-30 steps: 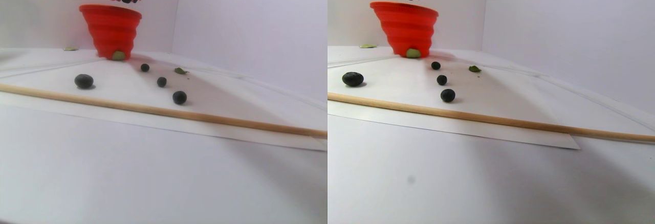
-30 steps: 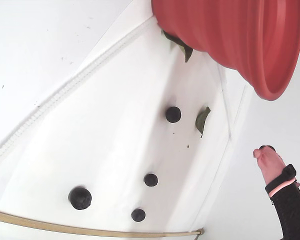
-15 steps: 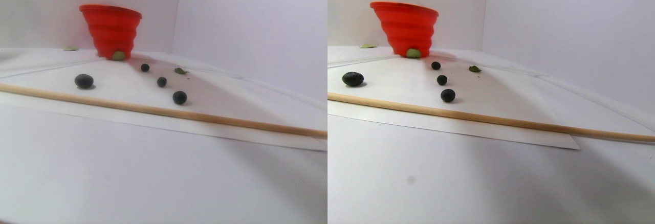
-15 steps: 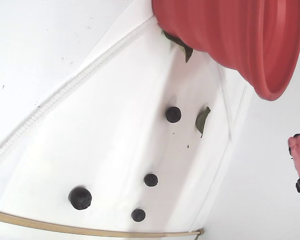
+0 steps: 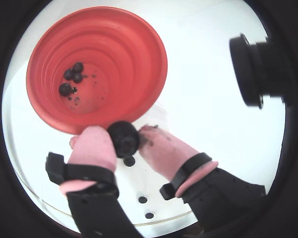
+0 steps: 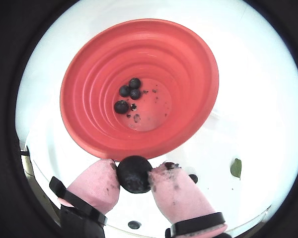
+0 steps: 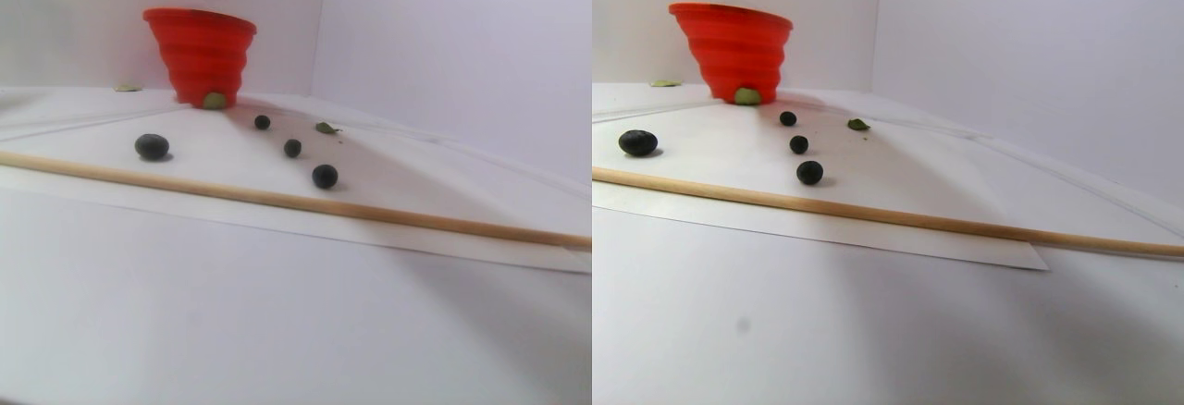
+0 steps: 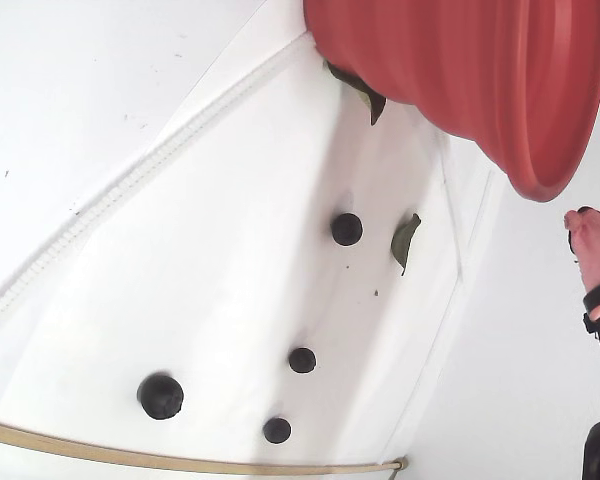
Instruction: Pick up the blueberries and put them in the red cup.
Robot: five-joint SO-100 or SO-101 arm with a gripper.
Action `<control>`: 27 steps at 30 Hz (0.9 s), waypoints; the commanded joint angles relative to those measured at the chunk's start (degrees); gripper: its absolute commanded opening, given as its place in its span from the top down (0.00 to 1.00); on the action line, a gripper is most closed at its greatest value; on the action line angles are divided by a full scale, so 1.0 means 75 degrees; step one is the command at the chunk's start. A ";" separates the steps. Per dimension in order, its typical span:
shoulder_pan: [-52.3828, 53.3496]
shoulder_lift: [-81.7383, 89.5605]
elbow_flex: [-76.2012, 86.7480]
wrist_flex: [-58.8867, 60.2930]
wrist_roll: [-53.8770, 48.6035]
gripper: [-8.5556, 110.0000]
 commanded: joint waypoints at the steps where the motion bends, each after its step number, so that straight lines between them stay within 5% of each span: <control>1: -0.0023 -0.0059 -0.0738 -0.0445 0.0000 0.83; 27: -0.0281 -0.1113 -0.1313 -0.1488 0.0117 0.82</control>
